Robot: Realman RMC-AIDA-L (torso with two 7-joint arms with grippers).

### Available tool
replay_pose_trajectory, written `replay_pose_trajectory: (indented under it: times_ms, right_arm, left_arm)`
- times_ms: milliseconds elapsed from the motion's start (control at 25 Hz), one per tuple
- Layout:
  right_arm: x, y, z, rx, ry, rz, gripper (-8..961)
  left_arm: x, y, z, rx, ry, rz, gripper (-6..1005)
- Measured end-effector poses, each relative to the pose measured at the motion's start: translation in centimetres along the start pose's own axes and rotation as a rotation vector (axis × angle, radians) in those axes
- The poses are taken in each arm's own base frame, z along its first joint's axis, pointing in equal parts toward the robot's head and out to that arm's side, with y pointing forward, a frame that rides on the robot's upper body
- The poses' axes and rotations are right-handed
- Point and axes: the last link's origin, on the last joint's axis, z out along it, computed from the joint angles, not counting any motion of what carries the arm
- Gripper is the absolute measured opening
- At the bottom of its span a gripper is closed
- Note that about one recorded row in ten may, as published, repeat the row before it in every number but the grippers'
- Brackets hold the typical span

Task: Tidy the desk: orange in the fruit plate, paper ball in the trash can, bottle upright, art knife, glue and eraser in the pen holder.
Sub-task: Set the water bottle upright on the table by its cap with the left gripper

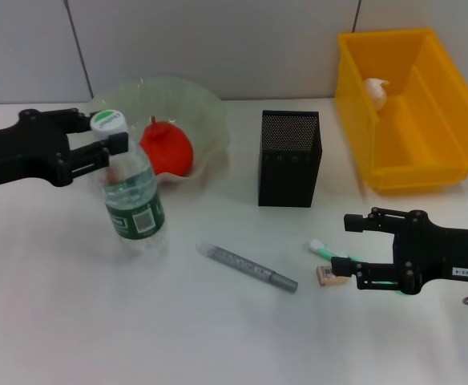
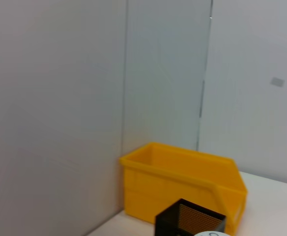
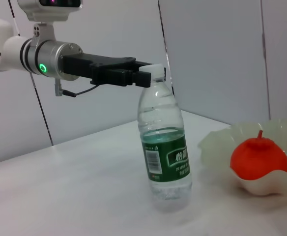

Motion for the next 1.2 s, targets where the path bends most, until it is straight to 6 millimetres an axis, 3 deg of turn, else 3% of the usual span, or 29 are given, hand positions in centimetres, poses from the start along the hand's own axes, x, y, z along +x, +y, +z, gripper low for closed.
replay_pose_trajectory:
  times_ms: [400,1200]
  right_arm:
    - [-0.1,0.2,0.1,-0.02,0.002,-0.003,761]
    - [-0.1,0.0,0.0,-0.01,0.009,-0.007,761]
  left_arm:
    - [-1.0,-1.7,-1.0,0.149,-0.009,-0.003,446]
    - [-2.0,-2.8,-1.4,0.256,-0.035,0.013,446]
